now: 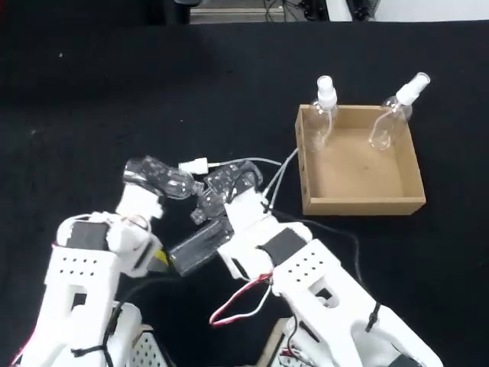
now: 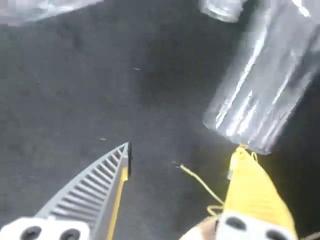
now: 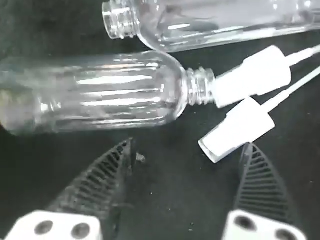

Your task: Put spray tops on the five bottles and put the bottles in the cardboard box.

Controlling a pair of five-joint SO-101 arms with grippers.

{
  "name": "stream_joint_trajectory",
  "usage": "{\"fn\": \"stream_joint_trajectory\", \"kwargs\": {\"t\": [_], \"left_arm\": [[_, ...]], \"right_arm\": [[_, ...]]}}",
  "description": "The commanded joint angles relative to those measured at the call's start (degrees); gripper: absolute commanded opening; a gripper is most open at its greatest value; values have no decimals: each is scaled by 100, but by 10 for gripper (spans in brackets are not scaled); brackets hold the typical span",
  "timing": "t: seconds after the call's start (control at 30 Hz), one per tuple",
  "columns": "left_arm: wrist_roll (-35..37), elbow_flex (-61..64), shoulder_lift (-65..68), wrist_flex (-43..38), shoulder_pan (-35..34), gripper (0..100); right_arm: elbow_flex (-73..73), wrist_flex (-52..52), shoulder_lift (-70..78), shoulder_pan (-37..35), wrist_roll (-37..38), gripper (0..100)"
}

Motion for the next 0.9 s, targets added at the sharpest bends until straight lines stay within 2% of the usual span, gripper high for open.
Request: {"fn": "stream_joint_trajectory", "kwargs": {"t": [0.0, 0.17, 0.23, 0.4, 0.5, 0.6, 0.7, 0.87], "left_arm": [[-466, -646, -79, 167, -576, 300], [-756, -998, -70, 264, -884, 300], [-659, -866, -26, -114, -884, 300], [237, -57, -26, -1714, -866, 300], [475, 374, -35, -2136, -593, 300], [492, 743, -79, -2119, -119, 300], [475, 892, -79, -2031, 75, 300], [466, 365, -79, -1081, 171, 300]], "right_arm": [[-541, 53, -189, 114, -44, 286], [-505, 26, -154, 105, -44, 286], [-497, 35, -154, 105, -44, 286], [-497, 26, -154, 105, -44, 286], [-497, 26, -154, 105, -44, 286], [-488, 26, -154, 105, -44, 286], [-418, 18, -154, 105, -44, 286], [-312, -79, -154, 105, -53, 286]]}}
